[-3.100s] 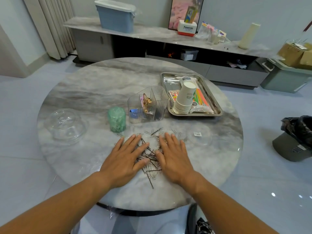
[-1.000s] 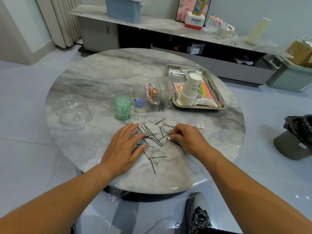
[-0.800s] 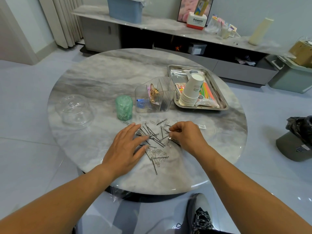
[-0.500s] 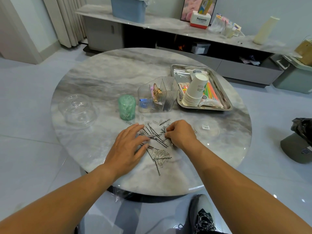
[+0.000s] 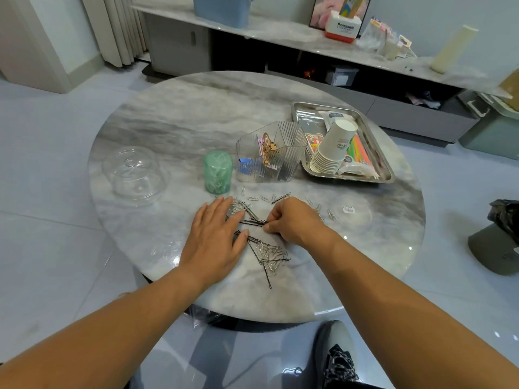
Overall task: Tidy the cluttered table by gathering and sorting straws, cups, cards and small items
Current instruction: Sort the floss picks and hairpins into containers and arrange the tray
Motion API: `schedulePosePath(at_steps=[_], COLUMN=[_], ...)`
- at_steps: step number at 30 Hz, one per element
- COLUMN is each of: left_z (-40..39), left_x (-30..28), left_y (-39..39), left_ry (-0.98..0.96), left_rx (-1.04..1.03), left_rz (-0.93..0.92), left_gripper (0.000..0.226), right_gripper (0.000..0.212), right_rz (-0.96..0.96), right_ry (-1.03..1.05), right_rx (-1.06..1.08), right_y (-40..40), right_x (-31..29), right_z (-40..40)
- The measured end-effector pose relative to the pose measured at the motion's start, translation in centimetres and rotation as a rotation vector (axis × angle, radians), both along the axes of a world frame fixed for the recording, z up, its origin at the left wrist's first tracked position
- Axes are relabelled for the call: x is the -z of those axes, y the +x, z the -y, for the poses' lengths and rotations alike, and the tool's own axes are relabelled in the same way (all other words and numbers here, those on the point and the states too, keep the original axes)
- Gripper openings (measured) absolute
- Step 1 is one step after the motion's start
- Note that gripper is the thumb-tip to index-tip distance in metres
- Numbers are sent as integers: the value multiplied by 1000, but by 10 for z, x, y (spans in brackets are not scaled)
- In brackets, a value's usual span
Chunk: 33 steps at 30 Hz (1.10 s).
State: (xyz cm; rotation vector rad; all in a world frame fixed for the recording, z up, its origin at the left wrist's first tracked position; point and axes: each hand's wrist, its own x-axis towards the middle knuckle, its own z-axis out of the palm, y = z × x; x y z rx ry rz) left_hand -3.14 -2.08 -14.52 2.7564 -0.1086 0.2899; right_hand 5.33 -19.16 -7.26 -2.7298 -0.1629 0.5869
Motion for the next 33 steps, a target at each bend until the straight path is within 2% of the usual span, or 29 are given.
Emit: schedulePosePath(at_steps=[6, 11, 14, 17, 19, 22, 24, 26, 29, 31, 33], left_z=[-1, -1, -3, -1, 5, 17, 23, 27, 32, 38, 43], left_x=[3, 4, 0, -9, -19, -37, -45, -50, -53, -59, -65], left_y=[1, 2, 2, 7, 14, 30, 35, 37, 37, 37, 36], left_ry=[16, -47, -256, -579, -819, -1284, -1513, -1681, -1872, -1975, -2073], left_rx=[-17, -12, -10, -94, -194, -337, -387, -393, -330, -249, -170], left_rz=[-17, 2, 70, 183, 155, 15, -78, -201, -419, -557, -639], left_gripper=[58, 57, 48, 38, 34, 26, 23, 27, 43, 48, 50], right_gripper=[11, 33, 38, 35, 33, 32, 29, 21, 13, 9, 2], right_rz=[211, 194, 169, 143, 132, 112, 85, 49, -49, -124, -161], right_ry=[-415, -467, -489, -491, -469, -357, -217, 24, 462, 608, 663], right_rx=[-343, -471, -549, -561, -531, -392, -254, -86, 148, 182, 196], right_y=[-6, -6, -3, 1, 4, 9, 12, 14, 11, 7, 2], right_x=[-6, -16, -22, -22, -23, -22, -25, -29, -34, -36, -37], right_z=[-7, -15, -23, -27, -26, -17, -8, 1, 5, -2, -12])
